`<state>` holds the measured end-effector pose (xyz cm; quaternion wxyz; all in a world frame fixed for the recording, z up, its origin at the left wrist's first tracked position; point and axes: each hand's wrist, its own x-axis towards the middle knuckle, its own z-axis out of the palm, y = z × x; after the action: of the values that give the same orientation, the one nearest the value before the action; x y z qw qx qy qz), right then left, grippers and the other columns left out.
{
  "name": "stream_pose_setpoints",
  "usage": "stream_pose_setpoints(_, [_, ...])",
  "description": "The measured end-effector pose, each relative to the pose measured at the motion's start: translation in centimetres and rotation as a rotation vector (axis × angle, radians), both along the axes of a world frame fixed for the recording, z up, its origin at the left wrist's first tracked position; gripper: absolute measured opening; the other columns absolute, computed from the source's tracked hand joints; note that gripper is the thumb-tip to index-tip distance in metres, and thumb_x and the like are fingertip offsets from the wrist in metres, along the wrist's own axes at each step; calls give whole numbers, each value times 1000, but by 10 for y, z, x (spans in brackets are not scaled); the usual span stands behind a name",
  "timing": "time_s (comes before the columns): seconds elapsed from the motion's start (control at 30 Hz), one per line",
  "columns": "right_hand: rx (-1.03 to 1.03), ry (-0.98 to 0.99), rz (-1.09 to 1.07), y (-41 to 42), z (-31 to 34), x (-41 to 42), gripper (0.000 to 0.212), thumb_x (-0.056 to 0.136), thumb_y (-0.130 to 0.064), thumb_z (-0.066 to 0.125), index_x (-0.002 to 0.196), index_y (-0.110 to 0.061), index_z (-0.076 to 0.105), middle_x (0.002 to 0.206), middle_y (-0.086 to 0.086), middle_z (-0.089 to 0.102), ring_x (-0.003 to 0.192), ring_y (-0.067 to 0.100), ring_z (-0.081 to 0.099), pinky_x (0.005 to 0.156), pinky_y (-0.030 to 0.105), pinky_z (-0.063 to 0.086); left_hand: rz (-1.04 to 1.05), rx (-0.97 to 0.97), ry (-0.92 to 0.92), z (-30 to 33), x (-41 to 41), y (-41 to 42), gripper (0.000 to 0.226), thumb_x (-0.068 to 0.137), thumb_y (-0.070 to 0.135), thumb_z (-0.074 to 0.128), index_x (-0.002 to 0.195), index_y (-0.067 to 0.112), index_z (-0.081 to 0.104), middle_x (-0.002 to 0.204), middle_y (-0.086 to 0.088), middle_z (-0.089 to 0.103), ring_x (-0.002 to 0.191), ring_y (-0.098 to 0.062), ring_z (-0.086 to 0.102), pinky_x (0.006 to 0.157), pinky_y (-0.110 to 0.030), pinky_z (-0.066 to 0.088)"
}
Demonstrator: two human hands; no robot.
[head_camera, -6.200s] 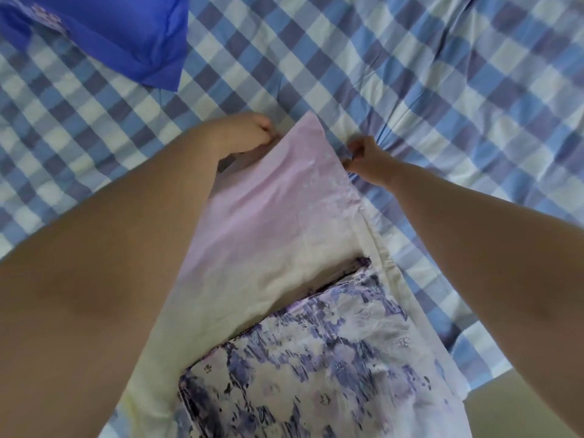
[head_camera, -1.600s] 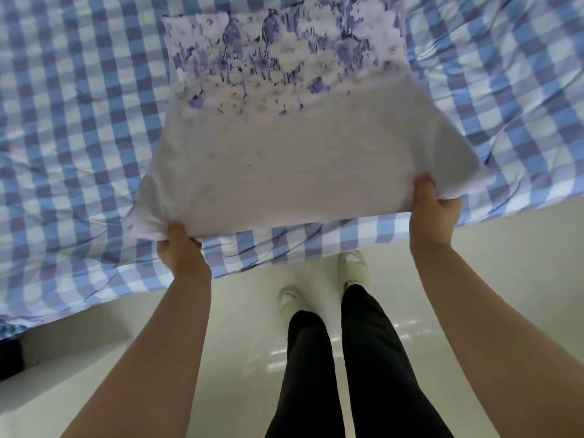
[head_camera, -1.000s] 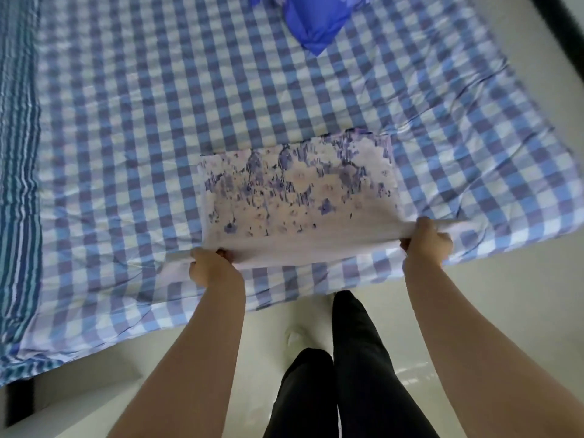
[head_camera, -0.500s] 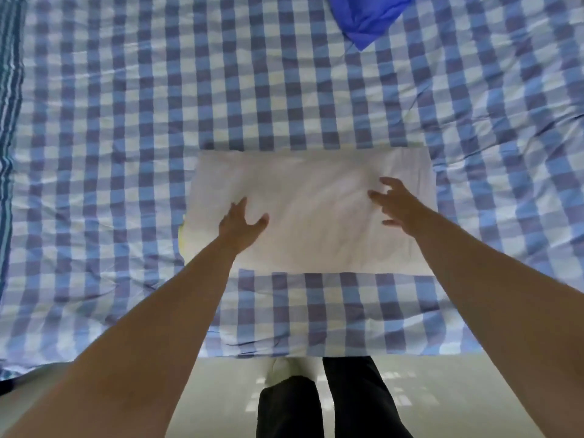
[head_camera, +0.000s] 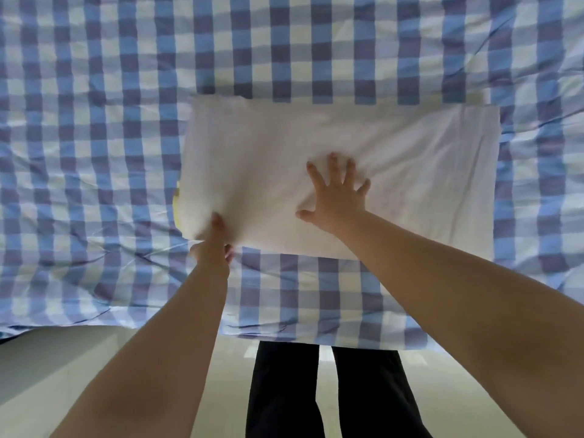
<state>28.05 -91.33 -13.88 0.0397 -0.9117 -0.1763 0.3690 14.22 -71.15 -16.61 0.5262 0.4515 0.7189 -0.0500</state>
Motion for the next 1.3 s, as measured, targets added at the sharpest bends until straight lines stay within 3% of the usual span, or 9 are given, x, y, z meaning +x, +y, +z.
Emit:
stream_pose_setpoints(0.23, [-95,138,-6,2,-42,12,118,68,-68,66,145,-43,-20,154,0,-31,143,36,-21,107,71,8,154,-234,-491,-4,-13,32,46,84,34,70,123,16,57,116,-5,69,103,-19,67,97,-39,51])
stream_pose_setpoints(0.43, [-91,-102,-9,-3,-31,-66,72,97,-36,40,152,-27,-6,159,8,-11,145,38,-7,114,61,3,55,-228,-564,43,-7,27,35,88,17,62,121,29,59,117,3,68,109,-18,63,85,-34,53])
stream_pose_setpoints(0.57, [-143,102,147,-27,-28,-126,72,99,-28,35,149,-25,-17,157,0,-24,144,31,-21,115,51,-9,-160,-100,-664,86,4,1,43,87,12,61,125,32,57,122,9,65,112,-13,61,95,-34,50])
stream_pose_setpoints(0.67, [143,443,-235,-35,-7,-91,62,98,-14,38,152,-26,10,160,0,1,146,24,10,115,33,17,-277,68,-574,119,19,-44,31,83,11,69,102,34,59,104,14,66,96,0,62,93,-30,48])
stream_pose_setpoints(0.77, [709,632,-981,-64,37,-39,44,99,-18,48,142,-18,40,135,11,55,103,17,59,80,22,47,-609,244,-627,141,40,-104,35,82,12,68,102,38,55,104,12,64,92,4,61,82,-25,48])
stream_pose_setpoints(0.9, [1029,573,-1331,-143,87,12,55,92,-63,34,126,-25,54,118,3,67,108,21,64,94,40,46,-1319,577,-670,133,57,-204,50,74,29,64,121,17,51,130,-5,49,115,-21,50,91,-32,48])
stream_pose_setpoints(1.07, [577,355,-1186,-204,69,31,75,81,-73,46,127,-14,50,117,3,59,113,24,54,92,34,42,-1998,299,-285,84,54,-290,48,86,37,63,122,11,45,150,-8,31,138,-27,31,103,-45,39])
stream_pose_setpoints(1.17, [490,265,-1141,-206,35,20,74,79,-55,67,133,-11,41,117,5,56,102,25,57,73,29,44,-1874,358,-388,76,63,-290,27,90,29,58,111,14,50,118,-2,57,112,-24,52,89,-35,44])
stream_pose_setpoints(1.3, [513,13,-1095,-188,37,14,32,90,-46,55,102,-17,47,88,-3,58,84,23,59,70,32,45,-1566,805,-482,64,76,-260,35,93,29,52,125,15,53,145,-5,43,131,-25,43,106,-40,40])
